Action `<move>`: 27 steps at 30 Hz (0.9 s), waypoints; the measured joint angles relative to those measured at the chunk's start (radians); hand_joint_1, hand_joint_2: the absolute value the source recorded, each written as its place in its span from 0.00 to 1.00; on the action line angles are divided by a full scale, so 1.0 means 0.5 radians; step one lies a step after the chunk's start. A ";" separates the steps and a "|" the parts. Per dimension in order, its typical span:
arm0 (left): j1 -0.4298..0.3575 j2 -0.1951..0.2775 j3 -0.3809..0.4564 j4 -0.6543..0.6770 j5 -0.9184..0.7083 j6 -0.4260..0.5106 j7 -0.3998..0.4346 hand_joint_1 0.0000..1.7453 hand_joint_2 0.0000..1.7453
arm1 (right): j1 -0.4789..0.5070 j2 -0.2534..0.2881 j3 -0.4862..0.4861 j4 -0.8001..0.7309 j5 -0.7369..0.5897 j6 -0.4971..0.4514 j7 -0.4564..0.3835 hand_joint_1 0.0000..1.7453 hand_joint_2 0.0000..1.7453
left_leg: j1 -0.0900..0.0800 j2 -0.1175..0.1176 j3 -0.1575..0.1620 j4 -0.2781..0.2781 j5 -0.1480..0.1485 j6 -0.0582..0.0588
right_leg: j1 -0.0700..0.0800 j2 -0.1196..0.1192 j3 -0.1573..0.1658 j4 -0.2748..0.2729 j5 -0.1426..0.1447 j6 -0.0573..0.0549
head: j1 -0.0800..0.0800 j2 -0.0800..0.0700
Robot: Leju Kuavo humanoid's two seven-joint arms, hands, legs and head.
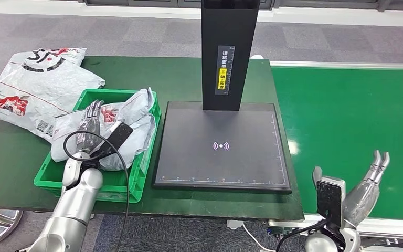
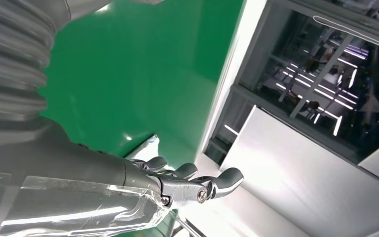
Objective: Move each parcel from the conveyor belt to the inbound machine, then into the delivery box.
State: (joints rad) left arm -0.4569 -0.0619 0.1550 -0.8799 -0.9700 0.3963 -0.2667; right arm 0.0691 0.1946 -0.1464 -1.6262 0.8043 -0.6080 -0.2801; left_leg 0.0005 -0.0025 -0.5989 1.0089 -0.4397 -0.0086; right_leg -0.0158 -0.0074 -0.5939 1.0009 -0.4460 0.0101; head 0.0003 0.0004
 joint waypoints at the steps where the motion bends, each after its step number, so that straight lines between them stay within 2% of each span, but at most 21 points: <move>1: 0.013 -0.006 0.000 -0.020 0.003 -0.003 0.000 0.00 1.00 | -0.001 0.000 -0.001 -0.003 0.004 0.000 0.000 0.00 1.00 | 0.000 0.000 0.000 0.000 0.000 0.000 | 0.000 0.000 0.000 0.000 0.000 0.000 | 0.000 0.000; 8: 0.070 -0.027 0.000 -0.102 0.036 -0.027 -0.014 0.00 1.00 | -0.002 0.000 -0.005 -0.011 0.041 -0.011 0.002 0.00 1.00 | 0.000 0.000 -0.001 0.000 0.000 0.000 | 0.000 0.000 -0.001 0.000 0.000 0.000 | 0.000 0.000; 11: 0.111 -0.048 0.000 -0.167 0.156 -0.076 -0.089 0.00 1.00 | -0.010 -0.004 -0.015 -0.015 0.158 -0.082 0.013 0.00 1.00 | 0.000 0.000 -0.001 0.000 0.000 0.000 | 0.000 0.001 -0.002 0.000 0.000 0.000 | 0.000 0.000; 15: 0.235 -0.109 -0.012 -0.381 0.436 -0.179 -0.232 0.00 1.00 | -0.046 -0.031 -0.048 -0.048 0.371 -0.171 0.042 0.00 1.00 | 0.000 0.002 -0.002 0.000 -0.002 0.001 | 0.000 0.004 -0.003 -0.002 0.000 0.000 | 0.000 0.000; 20: 0.402 -0.174 -0.107 -0.698 0.668 -0.245 -0.325 0.00 1.00 | -0.140 -0.095 -0.075 -0.063 0.594 -0.183 0.095 0.00 1.00 | -0.001 0.003 -0.003 0.000 -0.003 0.002 | -0.001 0.005 -0.003 -0.004 0.000 0.000 | 0.000 -0.001; 27: 0.567 -0.218 -0.290 -0.971 0.697 -0.215 -0.352 0.00 1.00 | -0.264 -0.183 -0.076 -0.029 0.738 -0.182 0.151 0.00 1.00 | -0.001 0.003 -0.002 0.000 -0.003 0.002 | -0.001 0.005 -0.003 -0.004 0.000 0.001 | 0.000 -0.001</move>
State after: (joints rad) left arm -0.1734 -0.1707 0.0099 -1.3653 -0.6216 0.2887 -0.4425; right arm -0.0627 0.1029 -0.1842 -1.6405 1.1734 -0.6990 -0.2048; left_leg 0.0000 -0.0011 -0.6001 1.0090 -0.4413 -0.0077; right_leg -0.0161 -0.0050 -0.5953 0.9989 -0.4461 0.0105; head 0.0001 0.0000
